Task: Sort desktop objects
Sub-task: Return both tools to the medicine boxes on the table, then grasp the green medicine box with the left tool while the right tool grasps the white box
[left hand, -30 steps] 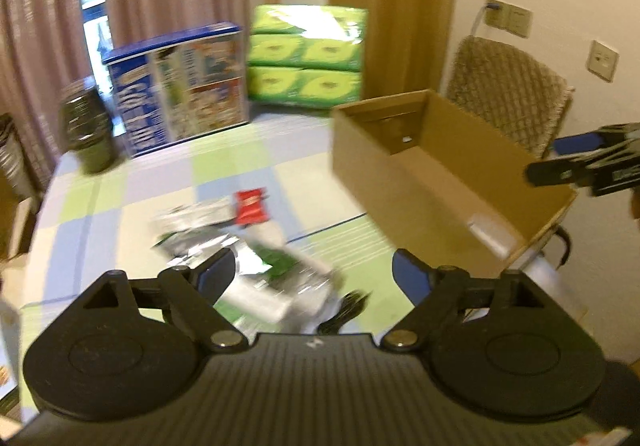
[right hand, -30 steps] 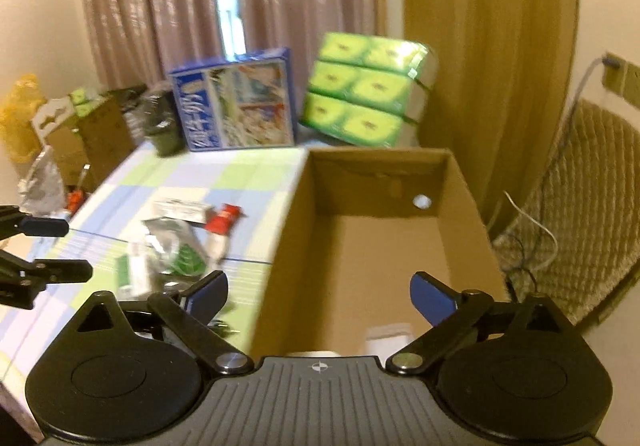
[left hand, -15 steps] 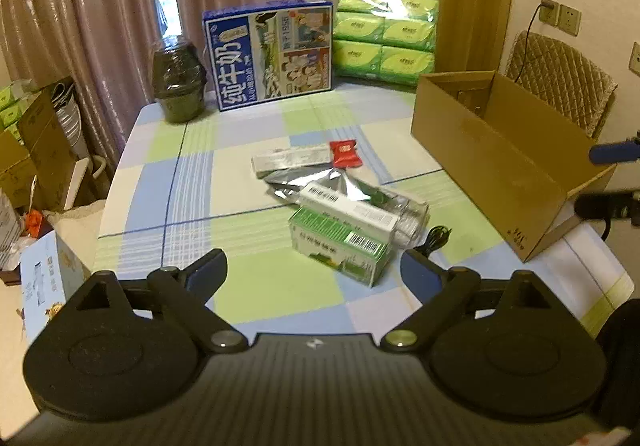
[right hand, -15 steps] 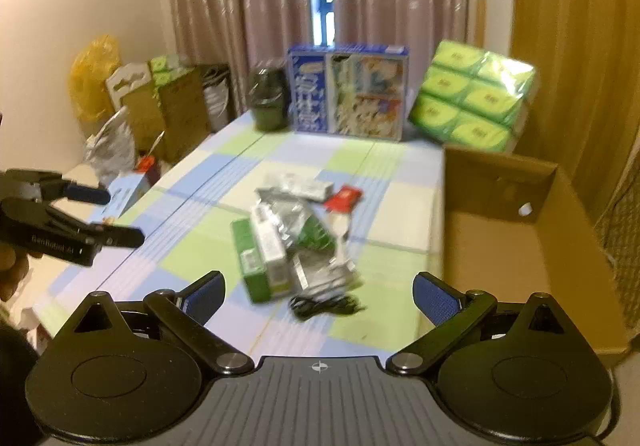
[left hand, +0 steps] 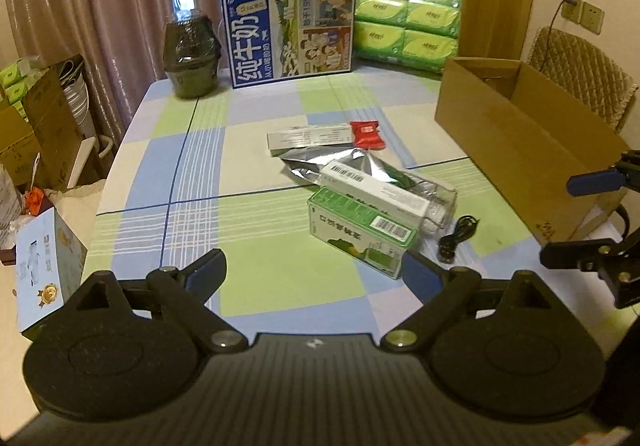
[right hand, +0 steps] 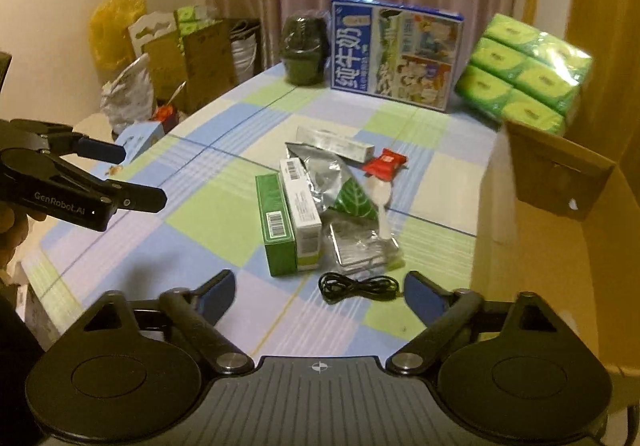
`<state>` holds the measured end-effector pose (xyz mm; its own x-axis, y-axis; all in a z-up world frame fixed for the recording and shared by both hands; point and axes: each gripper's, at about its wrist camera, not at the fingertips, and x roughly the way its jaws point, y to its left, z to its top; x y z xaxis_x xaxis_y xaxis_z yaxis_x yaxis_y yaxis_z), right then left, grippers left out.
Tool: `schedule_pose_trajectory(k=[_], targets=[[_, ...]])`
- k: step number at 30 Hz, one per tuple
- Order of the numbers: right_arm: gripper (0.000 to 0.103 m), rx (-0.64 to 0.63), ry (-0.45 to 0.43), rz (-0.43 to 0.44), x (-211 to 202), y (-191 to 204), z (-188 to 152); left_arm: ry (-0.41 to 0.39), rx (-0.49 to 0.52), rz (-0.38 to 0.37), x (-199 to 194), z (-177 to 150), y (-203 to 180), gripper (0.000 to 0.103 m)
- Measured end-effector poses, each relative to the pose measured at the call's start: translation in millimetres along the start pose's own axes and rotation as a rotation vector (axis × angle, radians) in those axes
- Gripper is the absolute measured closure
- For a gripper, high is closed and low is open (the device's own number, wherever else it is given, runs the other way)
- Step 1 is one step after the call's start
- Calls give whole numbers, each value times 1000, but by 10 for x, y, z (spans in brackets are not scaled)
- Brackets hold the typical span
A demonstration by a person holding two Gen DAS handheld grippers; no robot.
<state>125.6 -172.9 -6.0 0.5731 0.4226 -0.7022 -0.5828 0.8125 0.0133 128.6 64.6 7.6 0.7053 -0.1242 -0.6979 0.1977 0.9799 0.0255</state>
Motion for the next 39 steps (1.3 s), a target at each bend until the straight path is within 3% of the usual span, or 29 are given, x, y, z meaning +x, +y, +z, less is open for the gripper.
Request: schedule_pose_trajectory(k=[10, 12, 26, 32, 35, 39], targets=[[57, -42, 28, 7, 717, -79, 160, 8, -34, 1, 511, -86, 101, 11], [60, -43, 21, 13, 818, -81, 190, 2, -37, -3, 600, -81, 121, 11], [66, -80, -24, 28, 1245, -111, 177, -5, -123, -47, 913, -148, 259, 11], [76, -62, -31, 48, 1258, -143, 191, -4, -107, -37, 957, -136, 246, 11], [77, -84, -10, 33, 1266, -138, 169, -9, -105, -41, 950, -125, 228, 11], [78, -107, 15, 79, 1300, -69, 136, -7, -114, -50, 966, -111, 214, 11]])
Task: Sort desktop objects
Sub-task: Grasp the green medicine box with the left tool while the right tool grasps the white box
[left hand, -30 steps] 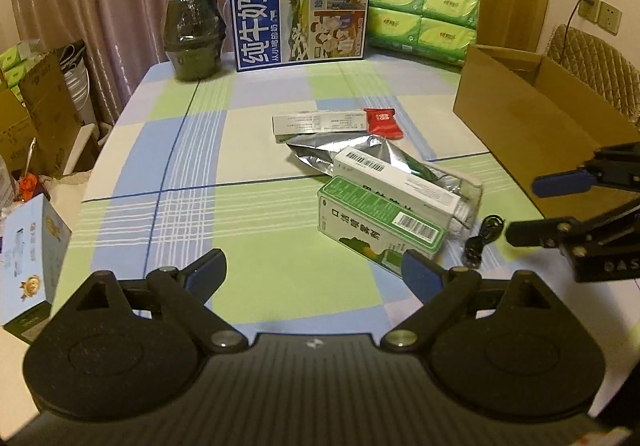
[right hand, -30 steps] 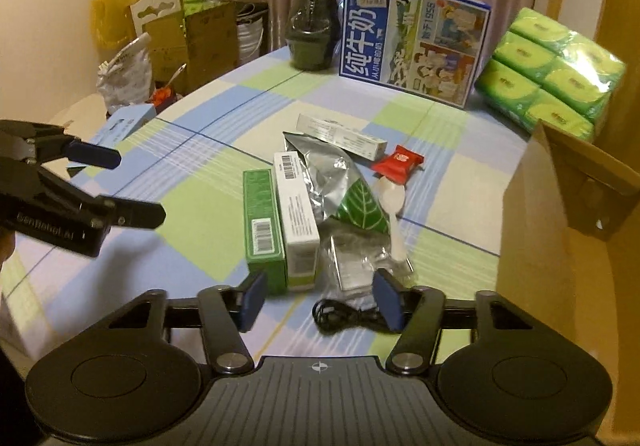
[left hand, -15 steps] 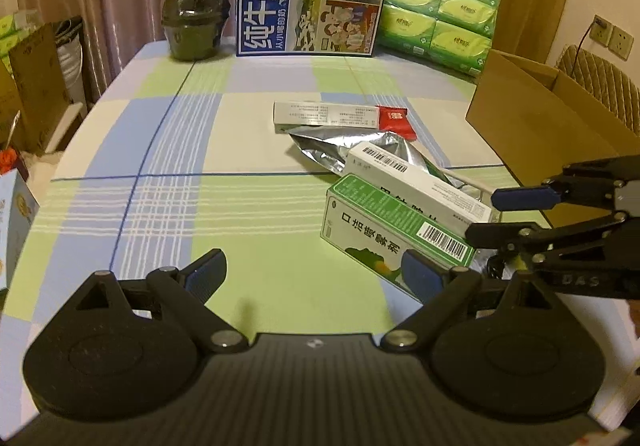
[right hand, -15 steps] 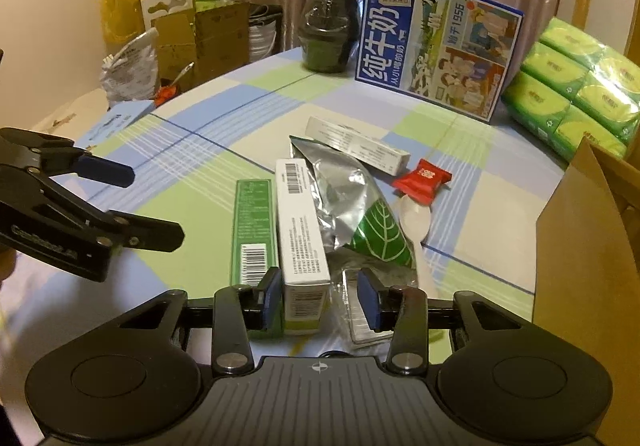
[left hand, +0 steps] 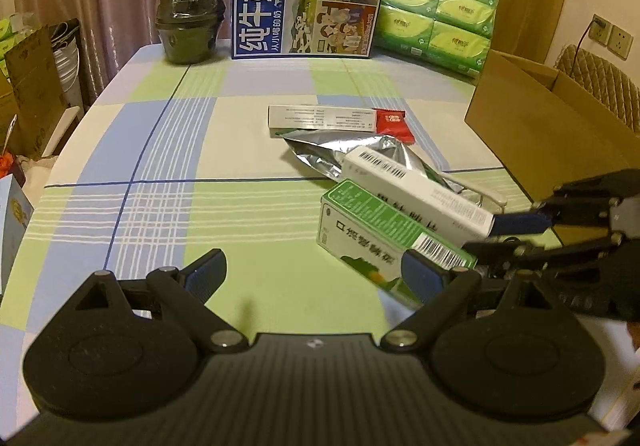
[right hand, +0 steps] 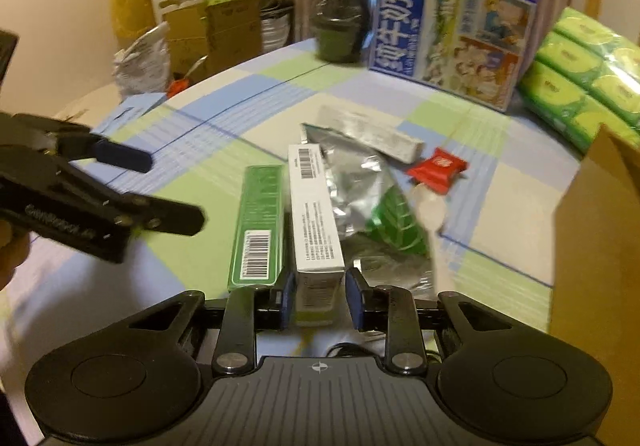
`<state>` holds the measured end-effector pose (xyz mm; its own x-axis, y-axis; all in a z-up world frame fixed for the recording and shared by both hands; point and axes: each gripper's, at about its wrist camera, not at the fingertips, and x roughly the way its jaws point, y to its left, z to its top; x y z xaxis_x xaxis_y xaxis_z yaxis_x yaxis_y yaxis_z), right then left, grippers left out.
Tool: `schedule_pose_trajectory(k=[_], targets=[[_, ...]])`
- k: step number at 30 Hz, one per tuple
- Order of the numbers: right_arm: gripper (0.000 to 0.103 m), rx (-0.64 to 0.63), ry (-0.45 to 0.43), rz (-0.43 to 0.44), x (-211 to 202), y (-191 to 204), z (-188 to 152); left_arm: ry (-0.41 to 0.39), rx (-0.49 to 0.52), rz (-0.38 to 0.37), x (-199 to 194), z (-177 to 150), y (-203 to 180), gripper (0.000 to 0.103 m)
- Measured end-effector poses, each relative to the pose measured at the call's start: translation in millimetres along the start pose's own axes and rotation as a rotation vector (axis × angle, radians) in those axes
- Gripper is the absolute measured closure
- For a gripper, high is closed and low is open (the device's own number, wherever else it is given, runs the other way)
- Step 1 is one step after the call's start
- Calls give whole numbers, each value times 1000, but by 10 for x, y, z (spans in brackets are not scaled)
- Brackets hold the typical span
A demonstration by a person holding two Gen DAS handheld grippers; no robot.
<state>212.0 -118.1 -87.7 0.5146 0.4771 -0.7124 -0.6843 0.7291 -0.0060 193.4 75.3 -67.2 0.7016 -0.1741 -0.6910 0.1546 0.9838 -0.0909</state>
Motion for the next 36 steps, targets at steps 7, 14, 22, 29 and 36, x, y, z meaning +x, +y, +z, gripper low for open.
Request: schedule_pose_trajectory(k=[7, 14, 22, 29, 36], targets=[[82, 50, 9, 42, 55, 64, -17, 7, -29, -7, -11, -2, 37, 11], [82, 50, 7, 68, 30, 209, -22, 33, -67, -41, 35, -19, 35, 11], [82, 19, 12, -20, 1, 141, -56, 88, -102, -88, 188, -64, -115, 12], [82, -9, 15, -33, -9, 142, -85, 99, -14, 25, 139, -90, -81, 18], [82, 14, 13, -17, -9, 123, -73, 83, 41, 3, 133, -75, -72, 33]])
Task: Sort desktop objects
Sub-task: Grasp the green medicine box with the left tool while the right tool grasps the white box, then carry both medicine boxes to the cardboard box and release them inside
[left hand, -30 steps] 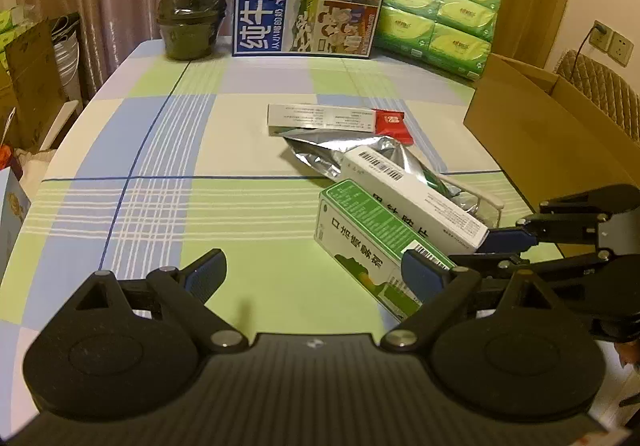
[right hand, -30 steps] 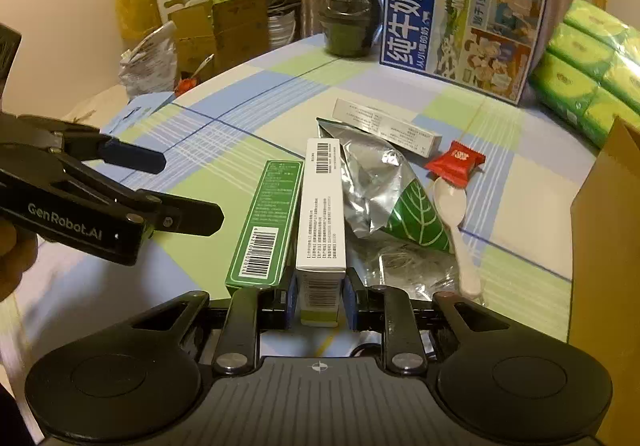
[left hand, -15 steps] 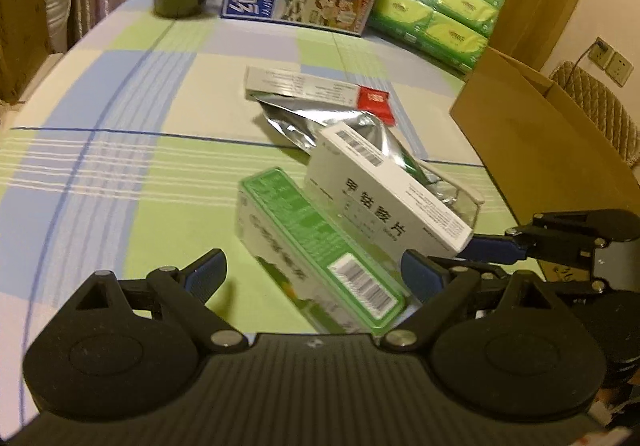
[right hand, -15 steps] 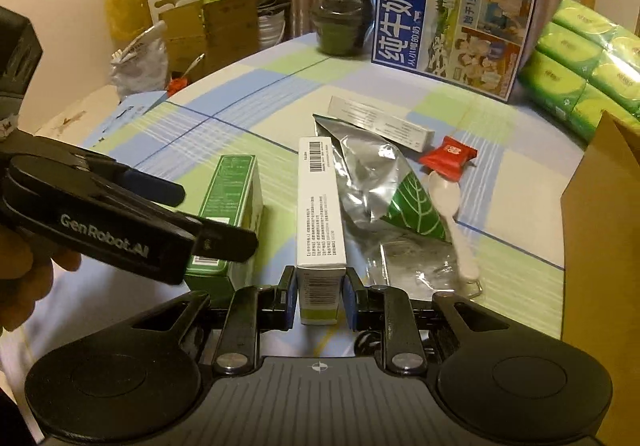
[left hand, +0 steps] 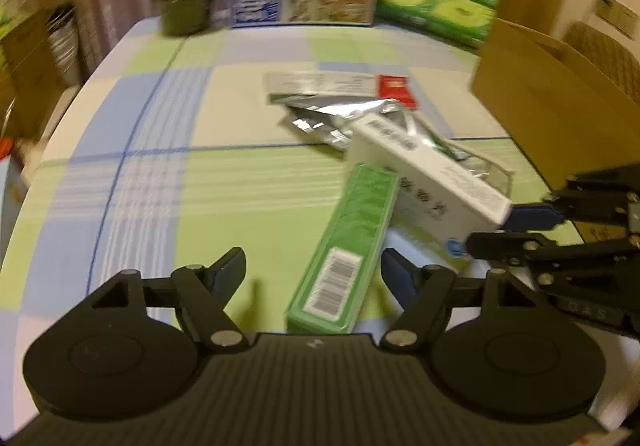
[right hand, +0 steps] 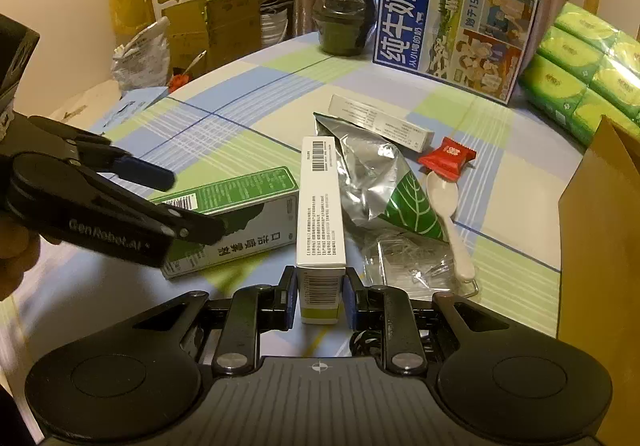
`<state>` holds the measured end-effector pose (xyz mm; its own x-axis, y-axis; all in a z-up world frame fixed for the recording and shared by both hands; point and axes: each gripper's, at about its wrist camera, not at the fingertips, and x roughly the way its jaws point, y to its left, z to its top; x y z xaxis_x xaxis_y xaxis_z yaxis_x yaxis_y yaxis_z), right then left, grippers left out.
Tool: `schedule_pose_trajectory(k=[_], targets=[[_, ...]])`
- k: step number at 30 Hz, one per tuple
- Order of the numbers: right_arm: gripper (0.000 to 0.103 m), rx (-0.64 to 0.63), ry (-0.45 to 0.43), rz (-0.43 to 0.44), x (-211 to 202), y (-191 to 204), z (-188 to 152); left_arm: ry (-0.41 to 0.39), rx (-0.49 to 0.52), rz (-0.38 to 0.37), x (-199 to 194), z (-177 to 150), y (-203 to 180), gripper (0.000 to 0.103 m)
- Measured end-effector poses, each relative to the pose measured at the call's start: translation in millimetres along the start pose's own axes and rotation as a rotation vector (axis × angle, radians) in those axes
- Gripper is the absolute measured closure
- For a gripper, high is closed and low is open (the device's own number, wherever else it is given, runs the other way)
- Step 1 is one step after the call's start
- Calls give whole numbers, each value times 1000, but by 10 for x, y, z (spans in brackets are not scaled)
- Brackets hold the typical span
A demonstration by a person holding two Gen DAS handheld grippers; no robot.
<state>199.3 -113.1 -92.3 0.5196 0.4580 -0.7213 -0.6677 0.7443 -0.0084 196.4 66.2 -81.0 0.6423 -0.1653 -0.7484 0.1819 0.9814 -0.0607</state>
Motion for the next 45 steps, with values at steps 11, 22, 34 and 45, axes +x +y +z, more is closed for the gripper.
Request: schedule_pose_trajectory(k=[11, 22, 34, 45], targets=[[81, 11, -11, -7, 92, -24, 47, 26, 130, 0, 105, 9, -73, 77], [82, 66, 46, -26, -54, -26, -16, 35, 111, -1, 69, -20, -33, 78], [55, 84, 42, -28, -95, 69, -61, 15, 83, -15, 26, -2, 8, 72], [61, 110, 53, -12, 111, 24, 44, 41, 116, -14, 135, 13, -60, 72]])
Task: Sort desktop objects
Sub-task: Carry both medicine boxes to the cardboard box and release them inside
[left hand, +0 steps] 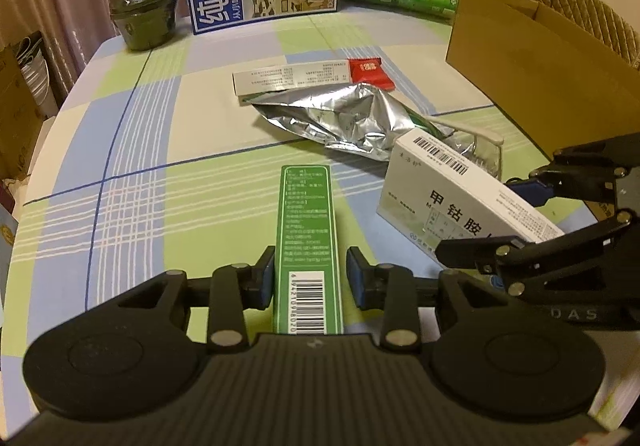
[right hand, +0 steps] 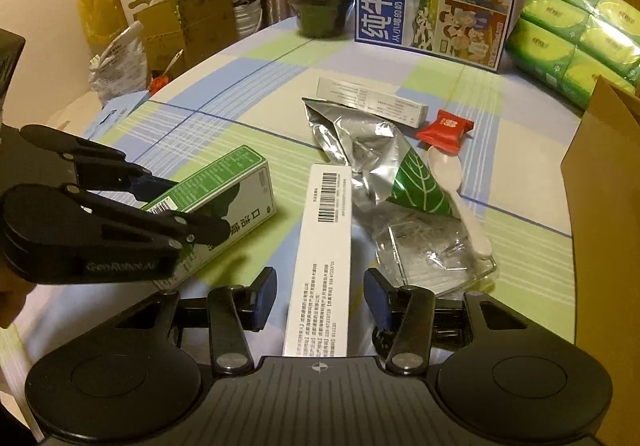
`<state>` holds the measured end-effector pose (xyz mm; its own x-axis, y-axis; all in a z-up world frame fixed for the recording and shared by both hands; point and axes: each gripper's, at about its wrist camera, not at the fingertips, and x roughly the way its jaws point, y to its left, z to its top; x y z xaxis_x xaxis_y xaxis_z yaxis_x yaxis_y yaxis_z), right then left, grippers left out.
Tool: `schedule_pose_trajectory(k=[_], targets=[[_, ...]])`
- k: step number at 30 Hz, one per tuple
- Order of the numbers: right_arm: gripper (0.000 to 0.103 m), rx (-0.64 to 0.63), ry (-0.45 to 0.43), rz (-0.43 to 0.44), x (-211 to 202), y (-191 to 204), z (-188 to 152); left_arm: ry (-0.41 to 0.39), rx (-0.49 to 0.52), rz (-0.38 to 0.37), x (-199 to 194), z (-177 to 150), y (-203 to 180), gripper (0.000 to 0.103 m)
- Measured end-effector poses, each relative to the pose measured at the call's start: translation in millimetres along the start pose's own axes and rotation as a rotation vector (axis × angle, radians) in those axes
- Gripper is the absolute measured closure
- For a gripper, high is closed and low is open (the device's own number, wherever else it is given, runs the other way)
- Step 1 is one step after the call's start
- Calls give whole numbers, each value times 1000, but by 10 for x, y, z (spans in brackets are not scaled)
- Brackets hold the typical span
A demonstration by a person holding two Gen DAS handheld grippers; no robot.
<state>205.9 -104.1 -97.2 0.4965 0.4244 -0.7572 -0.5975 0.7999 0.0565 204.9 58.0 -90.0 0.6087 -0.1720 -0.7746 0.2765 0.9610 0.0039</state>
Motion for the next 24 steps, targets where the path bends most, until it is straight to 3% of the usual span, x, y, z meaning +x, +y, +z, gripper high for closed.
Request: schedule_pose_trajectory(k=[3, 7, 24], targets=[[81, 14, 10, -1, 29, -20, -14, 6, -6, -1, 23, 10, 12, 72], [81, 24, 7, -17, 6, -35, -31, 22, -5, 6, 49, -1, 1, 78], [81, 21, -68, -41, -204, -7, -72, -23, -22, -16, -151, -32, -30, 78]])
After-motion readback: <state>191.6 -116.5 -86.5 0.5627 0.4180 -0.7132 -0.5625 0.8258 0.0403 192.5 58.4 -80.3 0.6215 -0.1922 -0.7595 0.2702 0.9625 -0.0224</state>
